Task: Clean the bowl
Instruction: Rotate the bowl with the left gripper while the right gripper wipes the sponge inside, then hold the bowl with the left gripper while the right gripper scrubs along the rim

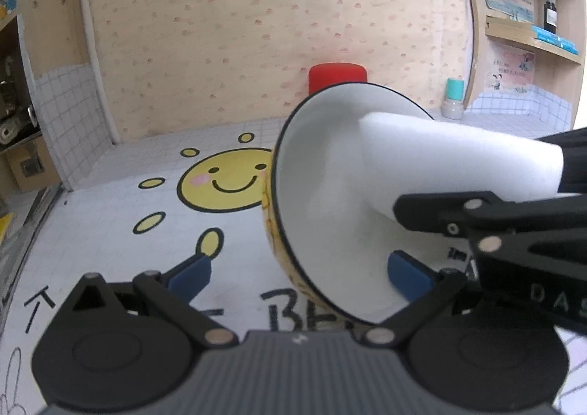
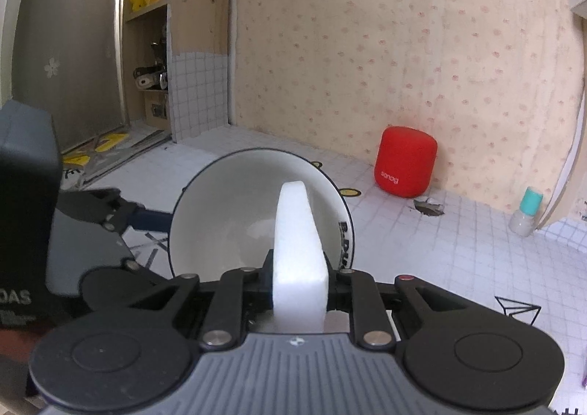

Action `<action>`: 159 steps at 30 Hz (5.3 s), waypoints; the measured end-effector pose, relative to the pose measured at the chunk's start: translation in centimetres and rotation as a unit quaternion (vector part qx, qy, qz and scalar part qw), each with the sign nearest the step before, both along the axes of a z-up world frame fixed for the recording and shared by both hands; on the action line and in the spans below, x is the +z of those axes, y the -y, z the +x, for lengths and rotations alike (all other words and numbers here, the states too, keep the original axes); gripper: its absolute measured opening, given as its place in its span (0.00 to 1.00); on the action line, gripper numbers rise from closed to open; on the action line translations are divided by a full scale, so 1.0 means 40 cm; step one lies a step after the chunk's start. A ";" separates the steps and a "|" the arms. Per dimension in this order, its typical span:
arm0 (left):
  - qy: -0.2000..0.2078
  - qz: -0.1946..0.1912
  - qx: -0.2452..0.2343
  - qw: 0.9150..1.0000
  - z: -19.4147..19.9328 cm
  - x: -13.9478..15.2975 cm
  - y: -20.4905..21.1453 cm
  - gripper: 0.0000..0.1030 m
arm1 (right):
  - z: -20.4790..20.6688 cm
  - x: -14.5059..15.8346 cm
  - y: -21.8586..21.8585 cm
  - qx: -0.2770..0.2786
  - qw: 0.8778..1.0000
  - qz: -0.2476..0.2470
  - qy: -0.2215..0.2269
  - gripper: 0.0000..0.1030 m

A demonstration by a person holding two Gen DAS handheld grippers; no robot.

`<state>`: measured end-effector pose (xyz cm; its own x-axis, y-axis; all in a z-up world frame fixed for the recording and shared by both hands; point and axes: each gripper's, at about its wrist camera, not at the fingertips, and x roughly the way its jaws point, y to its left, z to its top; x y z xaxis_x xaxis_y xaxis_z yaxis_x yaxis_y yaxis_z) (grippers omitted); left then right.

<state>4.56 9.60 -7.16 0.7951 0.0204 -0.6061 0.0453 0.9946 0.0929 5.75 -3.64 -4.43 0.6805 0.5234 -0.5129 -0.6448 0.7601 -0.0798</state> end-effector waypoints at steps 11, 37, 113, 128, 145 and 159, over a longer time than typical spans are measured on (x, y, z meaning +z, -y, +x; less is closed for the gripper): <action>0.000 0.001 -0.003 1.000 0.000 0.001 0.006 1.00 | -0.006 -0.001 0.026 -0.019 1.000 -0.015 0.009 0.17; -0.006 -0.006 -0.005 1.000 0.013 0.007 0.017 1.00 | 0.006 -0.010 0.047 -0.033 0.999 -0.016 -0.008 0.17; -0.007 -0.012 -0.035 0.999 0.032 -0.003 0.092 1.00 | -0.015 0.025 0.073 -0.048 0.998 -0.017 0.037 0.17; -0.010 -0.016 -0.042 0.999 0.050 -0.001 0.119 1.00 | 0.000 -0.015 0.125 -0.064 0.998 -0.007 -0.010 0.17; -0.010 -0.016 -0.044 0.999 0.050 0.000 0.126 1.00 | 0.003 -0.010 0.117 -0.066 0.998 -0.021 -0.001 0.17; -0.012 -0.021 -0.043 0.999 0.051 0.000 0.127 1.00 | 0.003 0.012 0.129 -0.072 0.997 -0.018 0.016 0.16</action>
<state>6.62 4.52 -7.17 0.7783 -0.0732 -0.6236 0.1325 0.9900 0.0492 5.86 -8.80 -3.93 0.7632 0.4005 -0.5070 -0.5259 0.8409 -0.1274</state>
